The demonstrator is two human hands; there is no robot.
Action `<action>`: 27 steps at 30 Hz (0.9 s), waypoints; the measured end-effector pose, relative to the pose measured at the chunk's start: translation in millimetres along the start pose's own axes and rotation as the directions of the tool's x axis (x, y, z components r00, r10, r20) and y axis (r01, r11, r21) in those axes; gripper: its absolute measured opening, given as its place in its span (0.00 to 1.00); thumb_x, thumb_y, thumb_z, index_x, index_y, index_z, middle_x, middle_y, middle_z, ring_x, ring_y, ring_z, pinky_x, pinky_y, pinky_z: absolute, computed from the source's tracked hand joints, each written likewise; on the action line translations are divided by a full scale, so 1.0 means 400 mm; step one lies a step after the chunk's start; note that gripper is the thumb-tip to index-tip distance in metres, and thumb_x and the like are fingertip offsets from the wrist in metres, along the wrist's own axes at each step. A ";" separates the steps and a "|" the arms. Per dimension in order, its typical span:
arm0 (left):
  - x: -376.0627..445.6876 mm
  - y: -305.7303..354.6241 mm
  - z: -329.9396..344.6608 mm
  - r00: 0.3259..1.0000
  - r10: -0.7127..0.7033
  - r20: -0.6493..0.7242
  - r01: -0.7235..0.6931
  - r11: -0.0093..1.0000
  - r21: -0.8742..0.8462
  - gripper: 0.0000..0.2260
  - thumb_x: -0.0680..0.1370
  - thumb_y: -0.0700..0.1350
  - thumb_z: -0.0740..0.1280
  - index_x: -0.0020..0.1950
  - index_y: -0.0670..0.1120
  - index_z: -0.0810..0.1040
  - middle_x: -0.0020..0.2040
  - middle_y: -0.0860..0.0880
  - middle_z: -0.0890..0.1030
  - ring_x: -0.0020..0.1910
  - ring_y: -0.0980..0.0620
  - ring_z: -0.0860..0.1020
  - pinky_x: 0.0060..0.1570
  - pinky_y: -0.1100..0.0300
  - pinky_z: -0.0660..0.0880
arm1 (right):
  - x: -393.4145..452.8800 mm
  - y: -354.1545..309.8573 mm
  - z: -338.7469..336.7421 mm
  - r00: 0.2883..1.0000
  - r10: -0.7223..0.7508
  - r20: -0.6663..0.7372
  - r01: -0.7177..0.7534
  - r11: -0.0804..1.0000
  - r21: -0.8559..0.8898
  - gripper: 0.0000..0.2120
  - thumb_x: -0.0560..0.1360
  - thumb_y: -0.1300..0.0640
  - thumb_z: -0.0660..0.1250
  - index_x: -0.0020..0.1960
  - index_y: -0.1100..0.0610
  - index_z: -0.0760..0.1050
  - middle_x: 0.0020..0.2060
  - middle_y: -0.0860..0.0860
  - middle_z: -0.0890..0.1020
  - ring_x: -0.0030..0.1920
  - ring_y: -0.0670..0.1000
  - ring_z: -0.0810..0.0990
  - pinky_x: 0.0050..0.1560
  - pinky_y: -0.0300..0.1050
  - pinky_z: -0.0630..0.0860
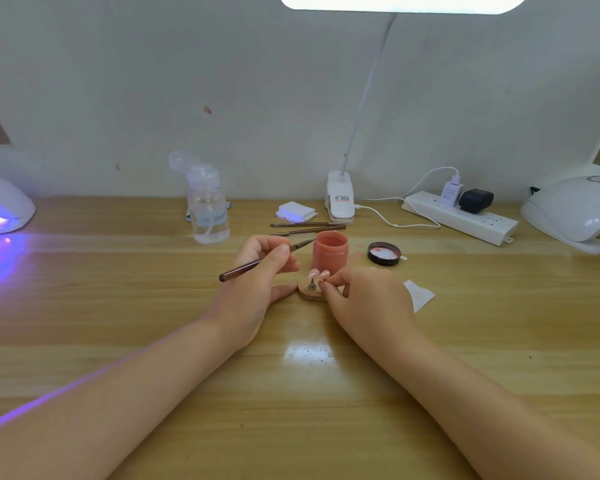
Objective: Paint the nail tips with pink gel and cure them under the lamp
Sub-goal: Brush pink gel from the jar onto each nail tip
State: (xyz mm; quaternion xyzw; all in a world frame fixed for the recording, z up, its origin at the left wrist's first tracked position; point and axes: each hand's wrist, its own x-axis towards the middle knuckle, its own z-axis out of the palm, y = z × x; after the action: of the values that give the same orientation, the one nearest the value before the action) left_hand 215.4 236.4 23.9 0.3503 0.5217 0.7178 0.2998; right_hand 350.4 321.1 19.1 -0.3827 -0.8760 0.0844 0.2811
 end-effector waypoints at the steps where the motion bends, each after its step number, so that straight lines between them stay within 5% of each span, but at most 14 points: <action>1: -0.002 0.000 -0.002 1.000 0.002 -0.001 -0.002 1.000 -0.004 0.04 0.82 0.41 0.61 0.51 0.47 0.76 0.46 0.47 0.78 0.51 0.52 0.79 0.54 0.46 0.79 | -0.002 0.001 -0.001 1.000 -0.005 0.006 0.005 0.999 -0.048 0.13 0.78 0.44 0.61 0.48 0.49 0.81 0.38 0.47 0.82 0.43 0.51 0.79 0.37 0.44 0.72; 9: -0.017 -0.003 -0.015 0.999 0.031 0.035 -0.032 0.999 0.019 0.04 0.81 0.41 0.62 0.52 0.47 0.77 0.48 0.46 0.78 0.49 0.56 0.80 0.54 0.47 0.79 | -0.014 -0.011 -0.049 0.997 -0.031 0.072 0.048 0.966 -0.252 0.15 0.76 0.43 0.58 0.44 0.51 0.78 0.36 0.47 0.79 0.40 0.52 0.76 0.31 0.41 0.65; 15: -0.021 -0.003 -0.040 0.998 0.057 0.024 -0.058 0.998 0.035 0.05 0.81 0.40 0.62 0.51 0.47 0.78 0.49 0.45 0.78 0.48 0.56 0.80 0.53 0.49 0.79 | -0.018 -0.020 -0.121 0.975 0.037 0.218 0.066 0.893 -0.446 0.22 0.74 0.39 0.63 0.32 0.52 0.59 0.30 0.46 0.66 0.31 0.49 0.66 0.27 0.40 0.56; 20: -0.030 0.000 -0.056 0.997 0.071 0.015 -0.071 0.997 0.016 0.06 0.81 0.40 0.62 0.50 0.47 0.79 0.46 0.47 0.80 0.49 0.53 0.80 0.54 0.50 0.79 | 0.002 0.003 -0.158 0.965 0.154 0.214 -0.002 0.815 -0.580 0.12 0.77 0.43 0.63 0.44 0.52 0.73 0.45 0.47 0.76 0.33 0.48 0.66 0.26 0.39 0.57; 23: -0.031 0.003 -0.053 0.998 0.068 0.000 -0.068 0.997 0.018 0.06 0.81 0.39 0.62 0.52 0.45 0.78 0.47 0.46 0.79 0.48 0.54 0.80 0.54 0.49 0.79 | 0.019 0.024 -0.151 0.915 0.261 0.307 -0.029 0.803 -0.595 0.12 0.78 0.43 0.62 0.42 0.51 0.70 0.34 0.46 0.70 0.35 0.49 0.70 0.26 0.40 0.60; 27: -0.033 0.006 -0.052 0.997 0.075 -0.015 -0.074 0.997 0.011 0.05 0.81 0.39 0.62 0.51 0.44 0.78 0.48 0.45 0.78 0.47 0.54 0.80 0.54 0.49 0.79 | 0.030 0.047 -0.127 0.926 0.241 0.289 -0.033 0.817 -0.575 0.05 0.79 0.51 0.62 0.46 0.51 0.74 0.33 0.47 0.69 0.35 0.50 0.72 0.28 0.40 0.63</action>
State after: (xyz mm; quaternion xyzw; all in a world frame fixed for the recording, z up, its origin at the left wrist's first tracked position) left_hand 205.9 213.9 19.2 0.3654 0.5142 0.7286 0.2669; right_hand 383.7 339.2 59.3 -0.4901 -0.8670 -0.0895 -0.0103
